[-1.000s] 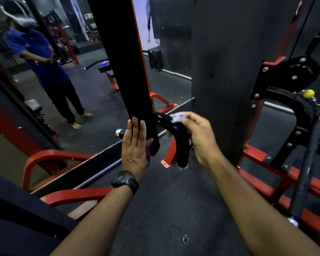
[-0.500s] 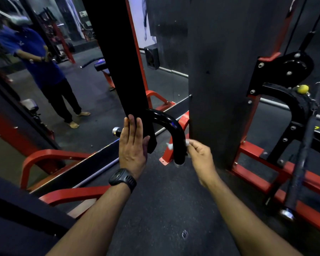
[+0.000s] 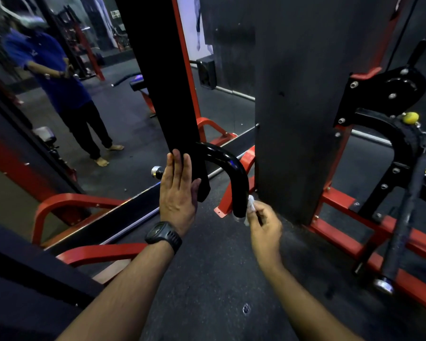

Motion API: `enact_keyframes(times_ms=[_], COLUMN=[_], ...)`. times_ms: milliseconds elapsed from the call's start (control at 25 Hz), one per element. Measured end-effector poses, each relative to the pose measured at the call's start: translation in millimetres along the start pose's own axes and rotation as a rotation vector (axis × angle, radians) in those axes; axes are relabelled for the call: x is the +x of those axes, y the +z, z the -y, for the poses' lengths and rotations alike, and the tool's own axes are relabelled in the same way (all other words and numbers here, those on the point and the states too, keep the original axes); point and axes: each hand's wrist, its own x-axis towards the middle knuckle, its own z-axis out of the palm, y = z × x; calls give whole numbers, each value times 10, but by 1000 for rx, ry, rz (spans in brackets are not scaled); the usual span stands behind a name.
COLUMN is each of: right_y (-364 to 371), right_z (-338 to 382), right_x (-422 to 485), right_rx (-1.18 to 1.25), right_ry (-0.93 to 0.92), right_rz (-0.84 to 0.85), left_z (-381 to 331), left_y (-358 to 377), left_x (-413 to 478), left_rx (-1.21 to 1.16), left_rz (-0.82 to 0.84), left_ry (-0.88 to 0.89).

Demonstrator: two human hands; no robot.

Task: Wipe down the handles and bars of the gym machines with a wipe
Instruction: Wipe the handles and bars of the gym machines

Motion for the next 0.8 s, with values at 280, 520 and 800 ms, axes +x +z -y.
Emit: enact_keyframes(times_ms=[280, 520, 800], right_y=[-211, -194, -30], right_z=[-160, 37, 327], right_x=[88, 365, 558], right_rx=[-688, -938, -1044], right_ry=[-861, -1084, -1177], right_rz=[281, 377, 296], left_z=[12, 18, 36], left_y=[6, 100, 213], left_x=[29, 94, 146], left_rx=[7, 42, 18], left_rz=[6, 27, 28], left_ry=[1, -11, -12])
